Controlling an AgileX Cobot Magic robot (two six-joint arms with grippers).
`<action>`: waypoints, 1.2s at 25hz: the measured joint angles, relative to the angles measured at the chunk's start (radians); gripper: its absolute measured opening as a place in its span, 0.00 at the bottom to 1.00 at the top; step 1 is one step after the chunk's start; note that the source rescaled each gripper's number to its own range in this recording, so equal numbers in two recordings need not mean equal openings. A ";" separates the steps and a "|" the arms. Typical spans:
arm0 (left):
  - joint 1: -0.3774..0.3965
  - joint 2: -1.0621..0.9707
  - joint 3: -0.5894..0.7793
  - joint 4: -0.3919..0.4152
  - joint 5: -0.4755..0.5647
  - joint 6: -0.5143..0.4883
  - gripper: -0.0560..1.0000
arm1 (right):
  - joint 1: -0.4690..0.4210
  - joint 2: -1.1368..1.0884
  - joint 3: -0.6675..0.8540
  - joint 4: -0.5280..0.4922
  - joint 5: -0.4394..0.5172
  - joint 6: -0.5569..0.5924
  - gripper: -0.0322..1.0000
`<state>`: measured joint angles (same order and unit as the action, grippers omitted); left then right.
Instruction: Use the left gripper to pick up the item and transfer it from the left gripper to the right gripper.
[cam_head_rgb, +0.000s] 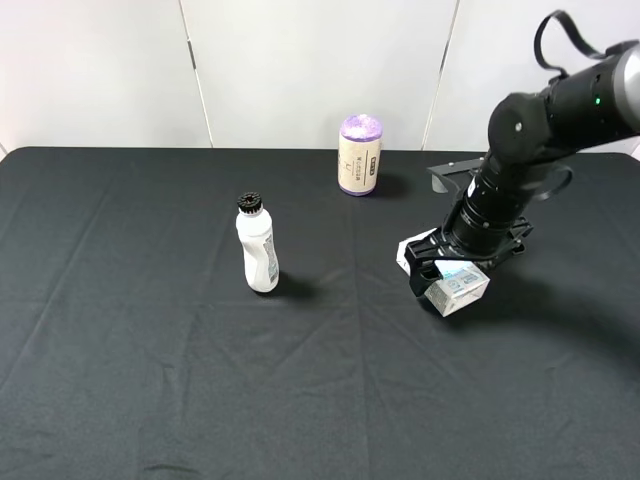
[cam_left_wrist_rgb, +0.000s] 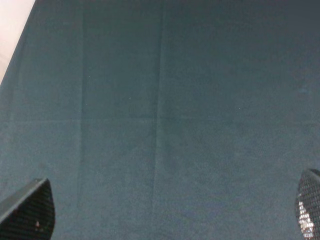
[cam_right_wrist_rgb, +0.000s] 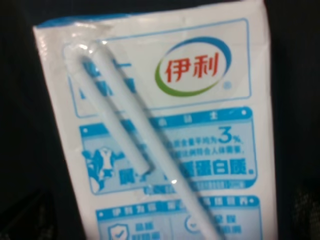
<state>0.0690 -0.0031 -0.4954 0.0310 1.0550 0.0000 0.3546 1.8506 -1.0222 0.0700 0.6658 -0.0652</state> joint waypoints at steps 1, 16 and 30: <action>0.000 0.000 0.000 0.000 0.000 0.000 0.94 | 0.000 -0.008 -0.015 0.000 0.025 0.000 1.00; 0.000 0.000 0.000 0.000 0.000 0.000 0.94 | 0.000 -0.330 -0.105 0.000 0.380 0.034 1.00; 0.000 0.000 0.000 0.000 -0.002 0.000 0.94 | 0.000 -0.741 -0.104 0.000 0.542 0.065 1.00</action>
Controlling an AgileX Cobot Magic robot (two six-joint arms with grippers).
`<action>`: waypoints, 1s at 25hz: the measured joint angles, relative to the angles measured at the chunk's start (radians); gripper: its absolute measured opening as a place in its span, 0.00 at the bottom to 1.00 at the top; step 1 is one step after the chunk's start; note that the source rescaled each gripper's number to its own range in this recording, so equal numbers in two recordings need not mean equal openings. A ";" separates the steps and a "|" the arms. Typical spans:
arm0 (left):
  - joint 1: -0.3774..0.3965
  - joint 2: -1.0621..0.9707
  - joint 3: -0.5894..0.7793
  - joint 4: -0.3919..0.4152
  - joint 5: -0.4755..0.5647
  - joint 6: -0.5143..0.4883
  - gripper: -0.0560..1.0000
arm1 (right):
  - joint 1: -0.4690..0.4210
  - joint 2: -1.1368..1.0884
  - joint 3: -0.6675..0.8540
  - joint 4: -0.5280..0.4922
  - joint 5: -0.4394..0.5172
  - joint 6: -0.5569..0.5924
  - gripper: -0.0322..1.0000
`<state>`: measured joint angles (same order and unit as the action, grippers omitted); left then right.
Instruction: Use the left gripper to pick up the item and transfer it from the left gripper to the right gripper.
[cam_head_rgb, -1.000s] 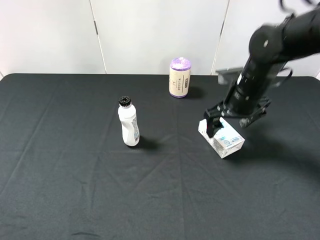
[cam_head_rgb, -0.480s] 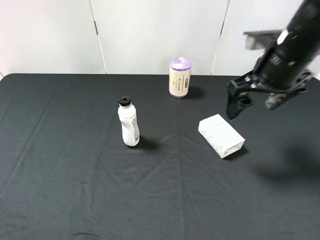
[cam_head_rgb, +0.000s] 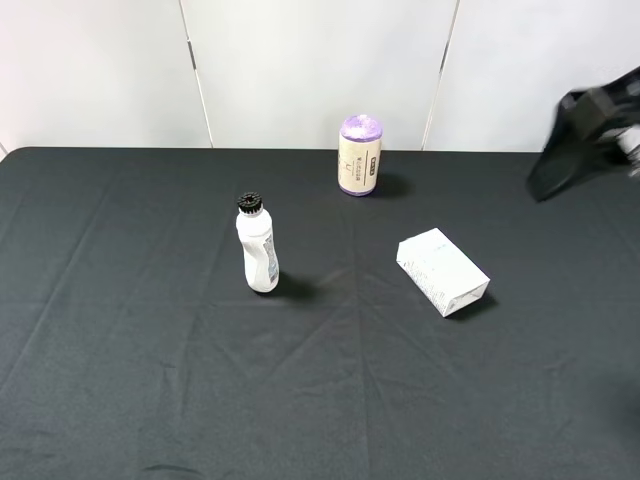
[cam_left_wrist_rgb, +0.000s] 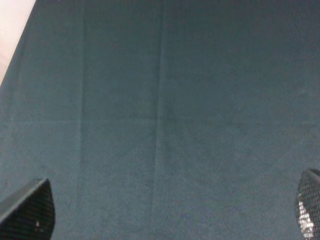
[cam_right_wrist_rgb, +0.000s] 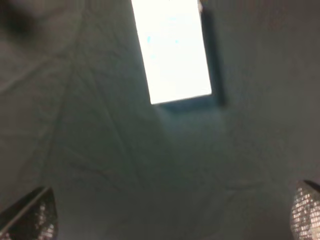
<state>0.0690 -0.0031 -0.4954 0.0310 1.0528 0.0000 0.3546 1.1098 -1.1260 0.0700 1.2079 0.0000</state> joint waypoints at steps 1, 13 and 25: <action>0.000 0.000 0.000 0.000 0.000 0.000 0.94 | 0.000 -0.035 0.000 0.000 0.000 0.000 1.00; 0.000 0.000 0.000 0.000 0.000 0.000 0.94 | 0.000 -0.486 0.253 -0.001 0.004 0.000 1.00; 0.000 0.000 0.000 0.000 0.000 0.000 0.93 | 0.000 -0.922 0.620 -0.004 -0.162 0.000 1.00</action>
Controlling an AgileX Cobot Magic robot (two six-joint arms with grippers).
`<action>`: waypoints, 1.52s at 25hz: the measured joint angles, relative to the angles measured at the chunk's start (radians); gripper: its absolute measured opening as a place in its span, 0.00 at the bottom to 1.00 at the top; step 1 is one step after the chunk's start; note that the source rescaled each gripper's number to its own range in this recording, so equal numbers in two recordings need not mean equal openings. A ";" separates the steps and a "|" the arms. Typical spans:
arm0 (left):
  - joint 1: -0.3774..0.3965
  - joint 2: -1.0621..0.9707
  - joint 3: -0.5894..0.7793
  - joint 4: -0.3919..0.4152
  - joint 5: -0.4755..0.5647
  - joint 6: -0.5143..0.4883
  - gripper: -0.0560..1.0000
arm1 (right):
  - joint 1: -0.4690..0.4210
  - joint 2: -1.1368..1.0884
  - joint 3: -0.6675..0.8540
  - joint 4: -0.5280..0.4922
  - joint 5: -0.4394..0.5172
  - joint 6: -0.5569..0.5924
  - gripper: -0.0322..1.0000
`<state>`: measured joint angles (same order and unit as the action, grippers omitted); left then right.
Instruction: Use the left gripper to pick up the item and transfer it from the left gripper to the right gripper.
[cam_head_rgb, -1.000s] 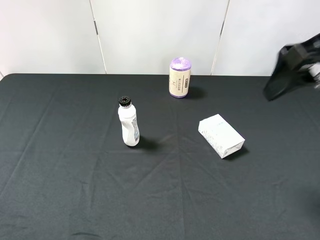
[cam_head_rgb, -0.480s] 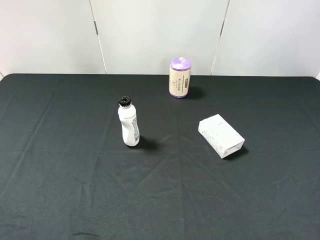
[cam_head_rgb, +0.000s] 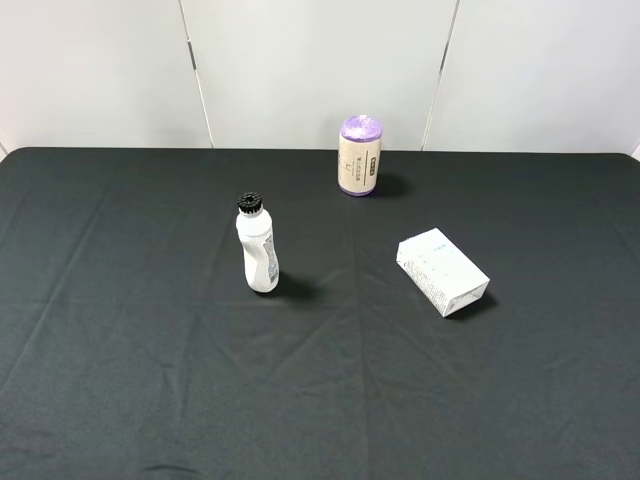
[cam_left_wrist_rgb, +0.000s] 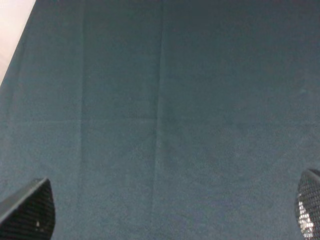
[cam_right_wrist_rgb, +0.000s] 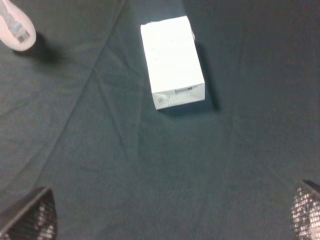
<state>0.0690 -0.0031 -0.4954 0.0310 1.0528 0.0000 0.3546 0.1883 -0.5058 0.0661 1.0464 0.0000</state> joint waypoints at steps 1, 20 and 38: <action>0.000 0.000 0.000 0.000 0.000 0.000 0.93 | 0.000 -0.024 0.007 0.000 -0.002 0.000 1.00; 0.000 0.000 0.000 0.000 0.000 0.000 0.93 | 0.000 -0.118 0.011 0.001 -0.019 0.000 1.00; 0.000 0.000 0.000 0.000 0.001 0.000 0.92 | -0.234 -0.192 0.011 0.009 -0.020 0.000 1.00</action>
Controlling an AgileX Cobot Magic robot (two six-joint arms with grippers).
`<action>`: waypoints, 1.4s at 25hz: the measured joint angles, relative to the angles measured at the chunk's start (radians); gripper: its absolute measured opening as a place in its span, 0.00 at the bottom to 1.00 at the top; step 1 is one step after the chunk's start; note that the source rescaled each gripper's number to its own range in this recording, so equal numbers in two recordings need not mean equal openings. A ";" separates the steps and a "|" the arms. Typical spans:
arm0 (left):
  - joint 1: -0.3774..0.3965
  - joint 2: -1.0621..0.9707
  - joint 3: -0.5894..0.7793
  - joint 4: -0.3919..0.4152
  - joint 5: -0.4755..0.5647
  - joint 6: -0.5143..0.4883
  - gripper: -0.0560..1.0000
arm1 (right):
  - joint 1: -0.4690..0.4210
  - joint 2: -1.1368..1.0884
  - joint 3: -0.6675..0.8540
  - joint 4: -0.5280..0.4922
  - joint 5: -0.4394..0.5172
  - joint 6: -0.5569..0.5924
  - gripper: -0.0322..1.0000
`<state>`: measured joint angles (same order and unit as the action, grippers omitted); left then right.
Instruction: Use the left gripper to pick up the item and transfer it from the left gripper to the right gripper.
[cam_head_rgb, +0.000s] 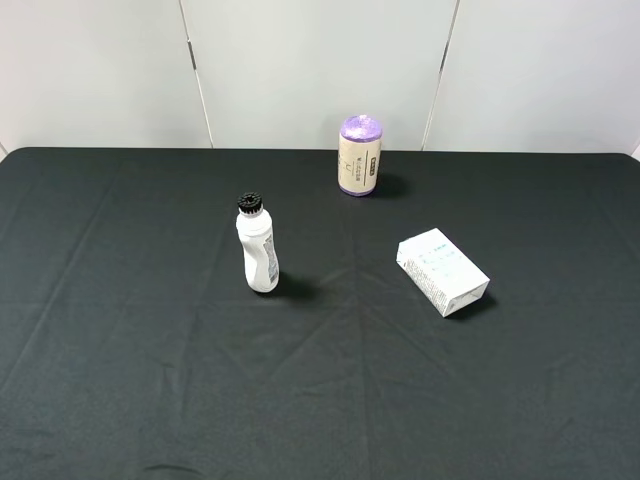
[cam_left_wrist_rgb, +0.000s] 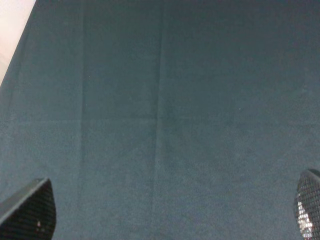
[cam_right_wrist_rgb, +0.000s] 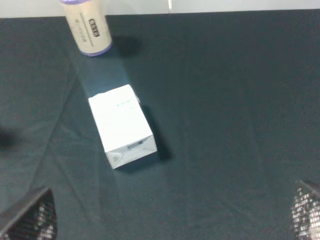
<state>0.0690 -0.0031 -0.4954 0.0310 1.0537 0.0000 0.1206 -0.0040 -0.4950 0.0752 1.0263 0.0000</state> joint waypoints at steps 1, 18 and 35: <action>0.000 0.000 0.000 0.000 0.000 0.000 0.92 | -0.014 0.000 0.000 0.002 0.000 0.000 1.00; 0.000 0.000 0.000 0.000 0.000 0.000 0.92 | -0.166 -0.002 0.000 0.013 0.000 0.000 1.00; 0.000 0.000 0.000 0.000 0.002 0.000 0.92 | -0.166 -0.002 0.000 0.014 0.000 0.000 1.00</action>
<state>0.0690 -0.0031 -0.4954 0.0310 1.0556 0.0000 -0.0455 -0.0062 -0.4950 0.0894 1.0263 0.0000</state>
